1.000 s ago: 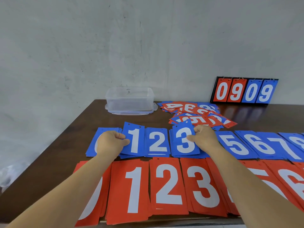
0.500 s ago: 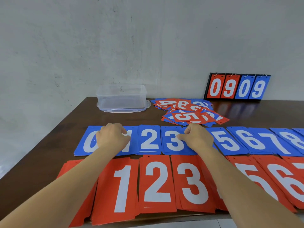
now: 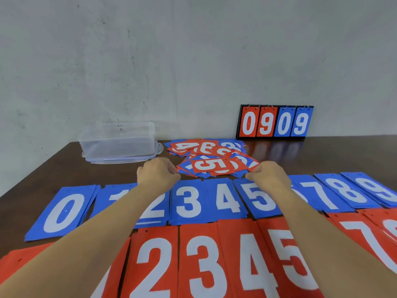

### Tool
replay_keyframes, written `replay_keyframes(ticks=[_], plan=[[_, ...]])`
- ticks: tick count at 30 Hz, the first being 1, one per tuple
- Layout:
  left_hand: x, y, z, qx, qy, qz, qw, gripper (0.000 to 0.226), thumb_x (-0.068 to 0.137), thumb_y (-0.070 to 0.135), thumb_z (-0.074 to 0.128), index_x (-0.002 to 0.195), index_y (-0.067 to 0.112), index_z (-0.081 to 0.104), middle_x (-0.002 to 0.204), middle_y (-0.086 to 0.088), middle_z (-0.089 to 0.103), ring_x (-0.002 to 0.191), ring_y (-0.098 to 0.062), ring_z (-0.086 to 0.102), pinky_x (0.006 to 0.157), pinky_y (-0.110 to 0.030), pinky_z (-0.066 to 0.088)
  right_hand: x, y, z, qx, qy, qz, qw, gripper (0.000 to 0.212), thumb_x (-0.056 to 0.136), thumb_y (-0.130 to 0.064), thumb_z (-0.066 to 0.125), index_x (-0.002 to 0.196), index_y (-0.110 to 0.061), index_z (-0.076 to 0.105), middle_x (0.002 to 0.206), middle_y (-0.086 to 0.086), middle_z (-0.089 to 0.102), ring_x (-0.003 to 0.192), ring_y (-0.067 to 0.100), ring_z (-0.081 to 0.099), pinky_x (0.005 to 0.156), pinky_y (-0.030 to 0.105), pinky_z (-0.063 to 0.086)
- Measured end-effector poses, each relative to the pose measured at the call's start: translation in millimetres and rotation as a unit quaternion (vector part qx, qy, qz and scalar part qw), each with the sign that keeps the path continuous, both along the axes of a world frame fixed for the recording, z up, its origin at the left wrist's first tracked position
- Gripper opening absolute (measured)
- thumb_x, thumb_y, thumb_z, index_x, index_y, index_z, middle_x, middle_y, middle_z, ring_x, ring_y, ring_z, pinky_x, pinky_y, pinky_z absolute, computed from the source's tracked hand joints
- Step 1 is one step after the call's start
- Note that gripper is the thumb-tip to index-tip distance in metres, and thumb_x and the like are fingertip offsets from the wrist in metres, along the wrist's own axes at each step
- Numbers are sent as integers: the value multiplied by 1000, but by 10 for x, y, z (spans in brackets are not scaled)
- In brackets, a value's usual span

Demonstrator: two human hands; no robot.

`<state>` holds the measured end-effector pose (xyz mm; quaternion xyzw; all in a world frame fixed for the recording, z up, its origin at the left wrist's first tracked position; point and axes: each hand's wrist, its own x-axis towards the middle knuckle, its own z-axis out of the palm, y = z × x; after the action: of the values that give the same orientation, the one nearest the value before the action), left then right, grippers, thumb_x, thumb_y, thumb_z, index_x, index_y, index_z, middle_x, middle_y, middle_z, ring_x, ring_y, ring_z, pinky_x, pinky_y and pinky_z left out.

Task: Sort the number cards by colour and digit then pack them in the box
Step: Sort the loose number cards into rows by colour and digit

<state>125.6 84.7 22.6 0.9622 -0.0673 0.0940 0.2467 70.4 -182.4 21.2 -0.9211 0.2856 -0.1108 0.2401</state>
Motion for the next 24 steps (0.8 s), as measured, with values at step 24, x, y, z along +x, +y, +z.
replay_keyframes(ticks=[24], plan=[[1130, -984, -185, 184, 129, -109, 968, 89, 83, 62, 60, 152, 26, 17, 152, 0, 35, 142, -27, 25, 113, -51, 19, 1137, -315, -263, -39, 99, 88, 990, 97, 71, -53, 78, 146, -17, 28, 144, 8, 41, 131, 28, 40, 103, 40, 39]])
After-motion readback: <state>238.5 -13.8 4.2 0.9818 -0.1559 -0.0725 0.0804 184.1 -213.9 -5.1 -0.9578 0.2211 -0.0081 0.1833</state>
